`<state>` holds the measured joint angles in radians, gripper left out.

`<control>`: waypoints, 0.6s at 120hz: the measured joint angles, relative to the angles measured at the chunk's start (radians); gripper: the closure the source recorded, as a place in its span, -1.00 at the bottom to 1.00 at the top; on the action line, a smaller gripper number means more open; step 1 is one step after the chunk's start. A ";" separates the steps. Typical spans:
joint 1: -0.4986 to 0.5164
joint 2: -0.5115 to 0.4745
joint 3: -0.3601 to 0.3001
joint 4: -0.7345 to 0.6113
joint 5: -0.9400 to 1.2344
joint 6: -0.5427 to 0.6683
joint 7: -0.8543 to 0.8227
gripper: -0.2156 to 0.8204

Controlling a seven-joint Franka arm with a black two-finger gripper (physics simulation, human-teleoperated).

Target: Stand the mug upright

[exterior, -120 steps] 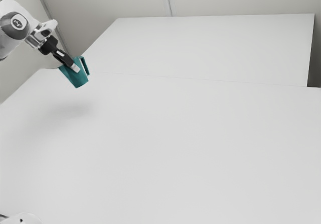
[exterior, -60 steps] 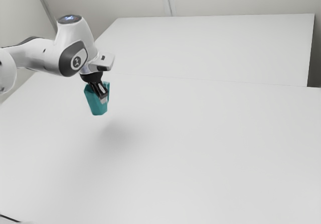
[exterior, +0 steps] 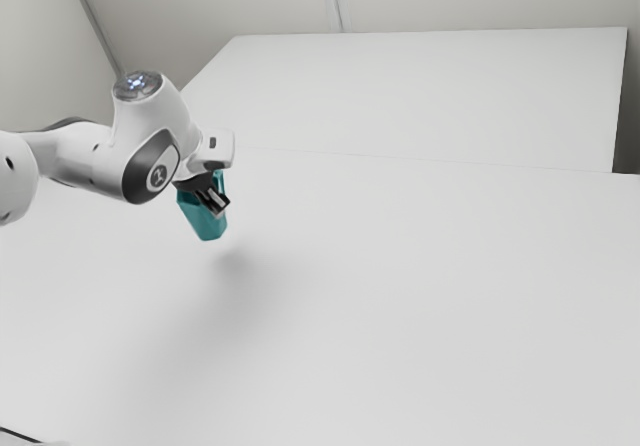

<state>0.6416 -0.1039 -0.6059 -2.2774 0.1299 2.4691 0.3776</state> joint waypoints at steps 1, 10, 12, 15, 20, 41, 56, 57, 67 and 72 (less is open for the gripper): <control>0.000 0.000 0.000 0.000 -0.001 0.002 -0.002 0.93; 0.000 0.005 -0.001 -0.003 -0.019 0.015 -0.013 0.93; 0.000 0.006 -0.001 -0.005 -0.028 0.017 -0.015 0.93; 0.000 0.007 -0.001 -0.009 -0.045 0.021 -0.016 0.93; -0.001 0.007 -0.001 -0.021 -0.068 0.032 -0.017 0.93; -0.013 0.033 -0.002 -0.039 -0.128 0.084 -0.015 0.93; -0.024 0.059 -0.003 -0.049 -0.142 0.122 -0.011 0.93; -0.025 0.061 -0.003 -0.050 -0.142 0.124 -0.010 0.93; -0.027 0.073 -0.004 -0.054 -0.147 0.144 -0.007 0.93; -0.027 0.081 -0.004 -0.058 -0.148 0.153 -0.005 0.93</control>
<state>0.6146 -0.0229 -0.6099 -2.3351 -0.0179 2.6226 0.3723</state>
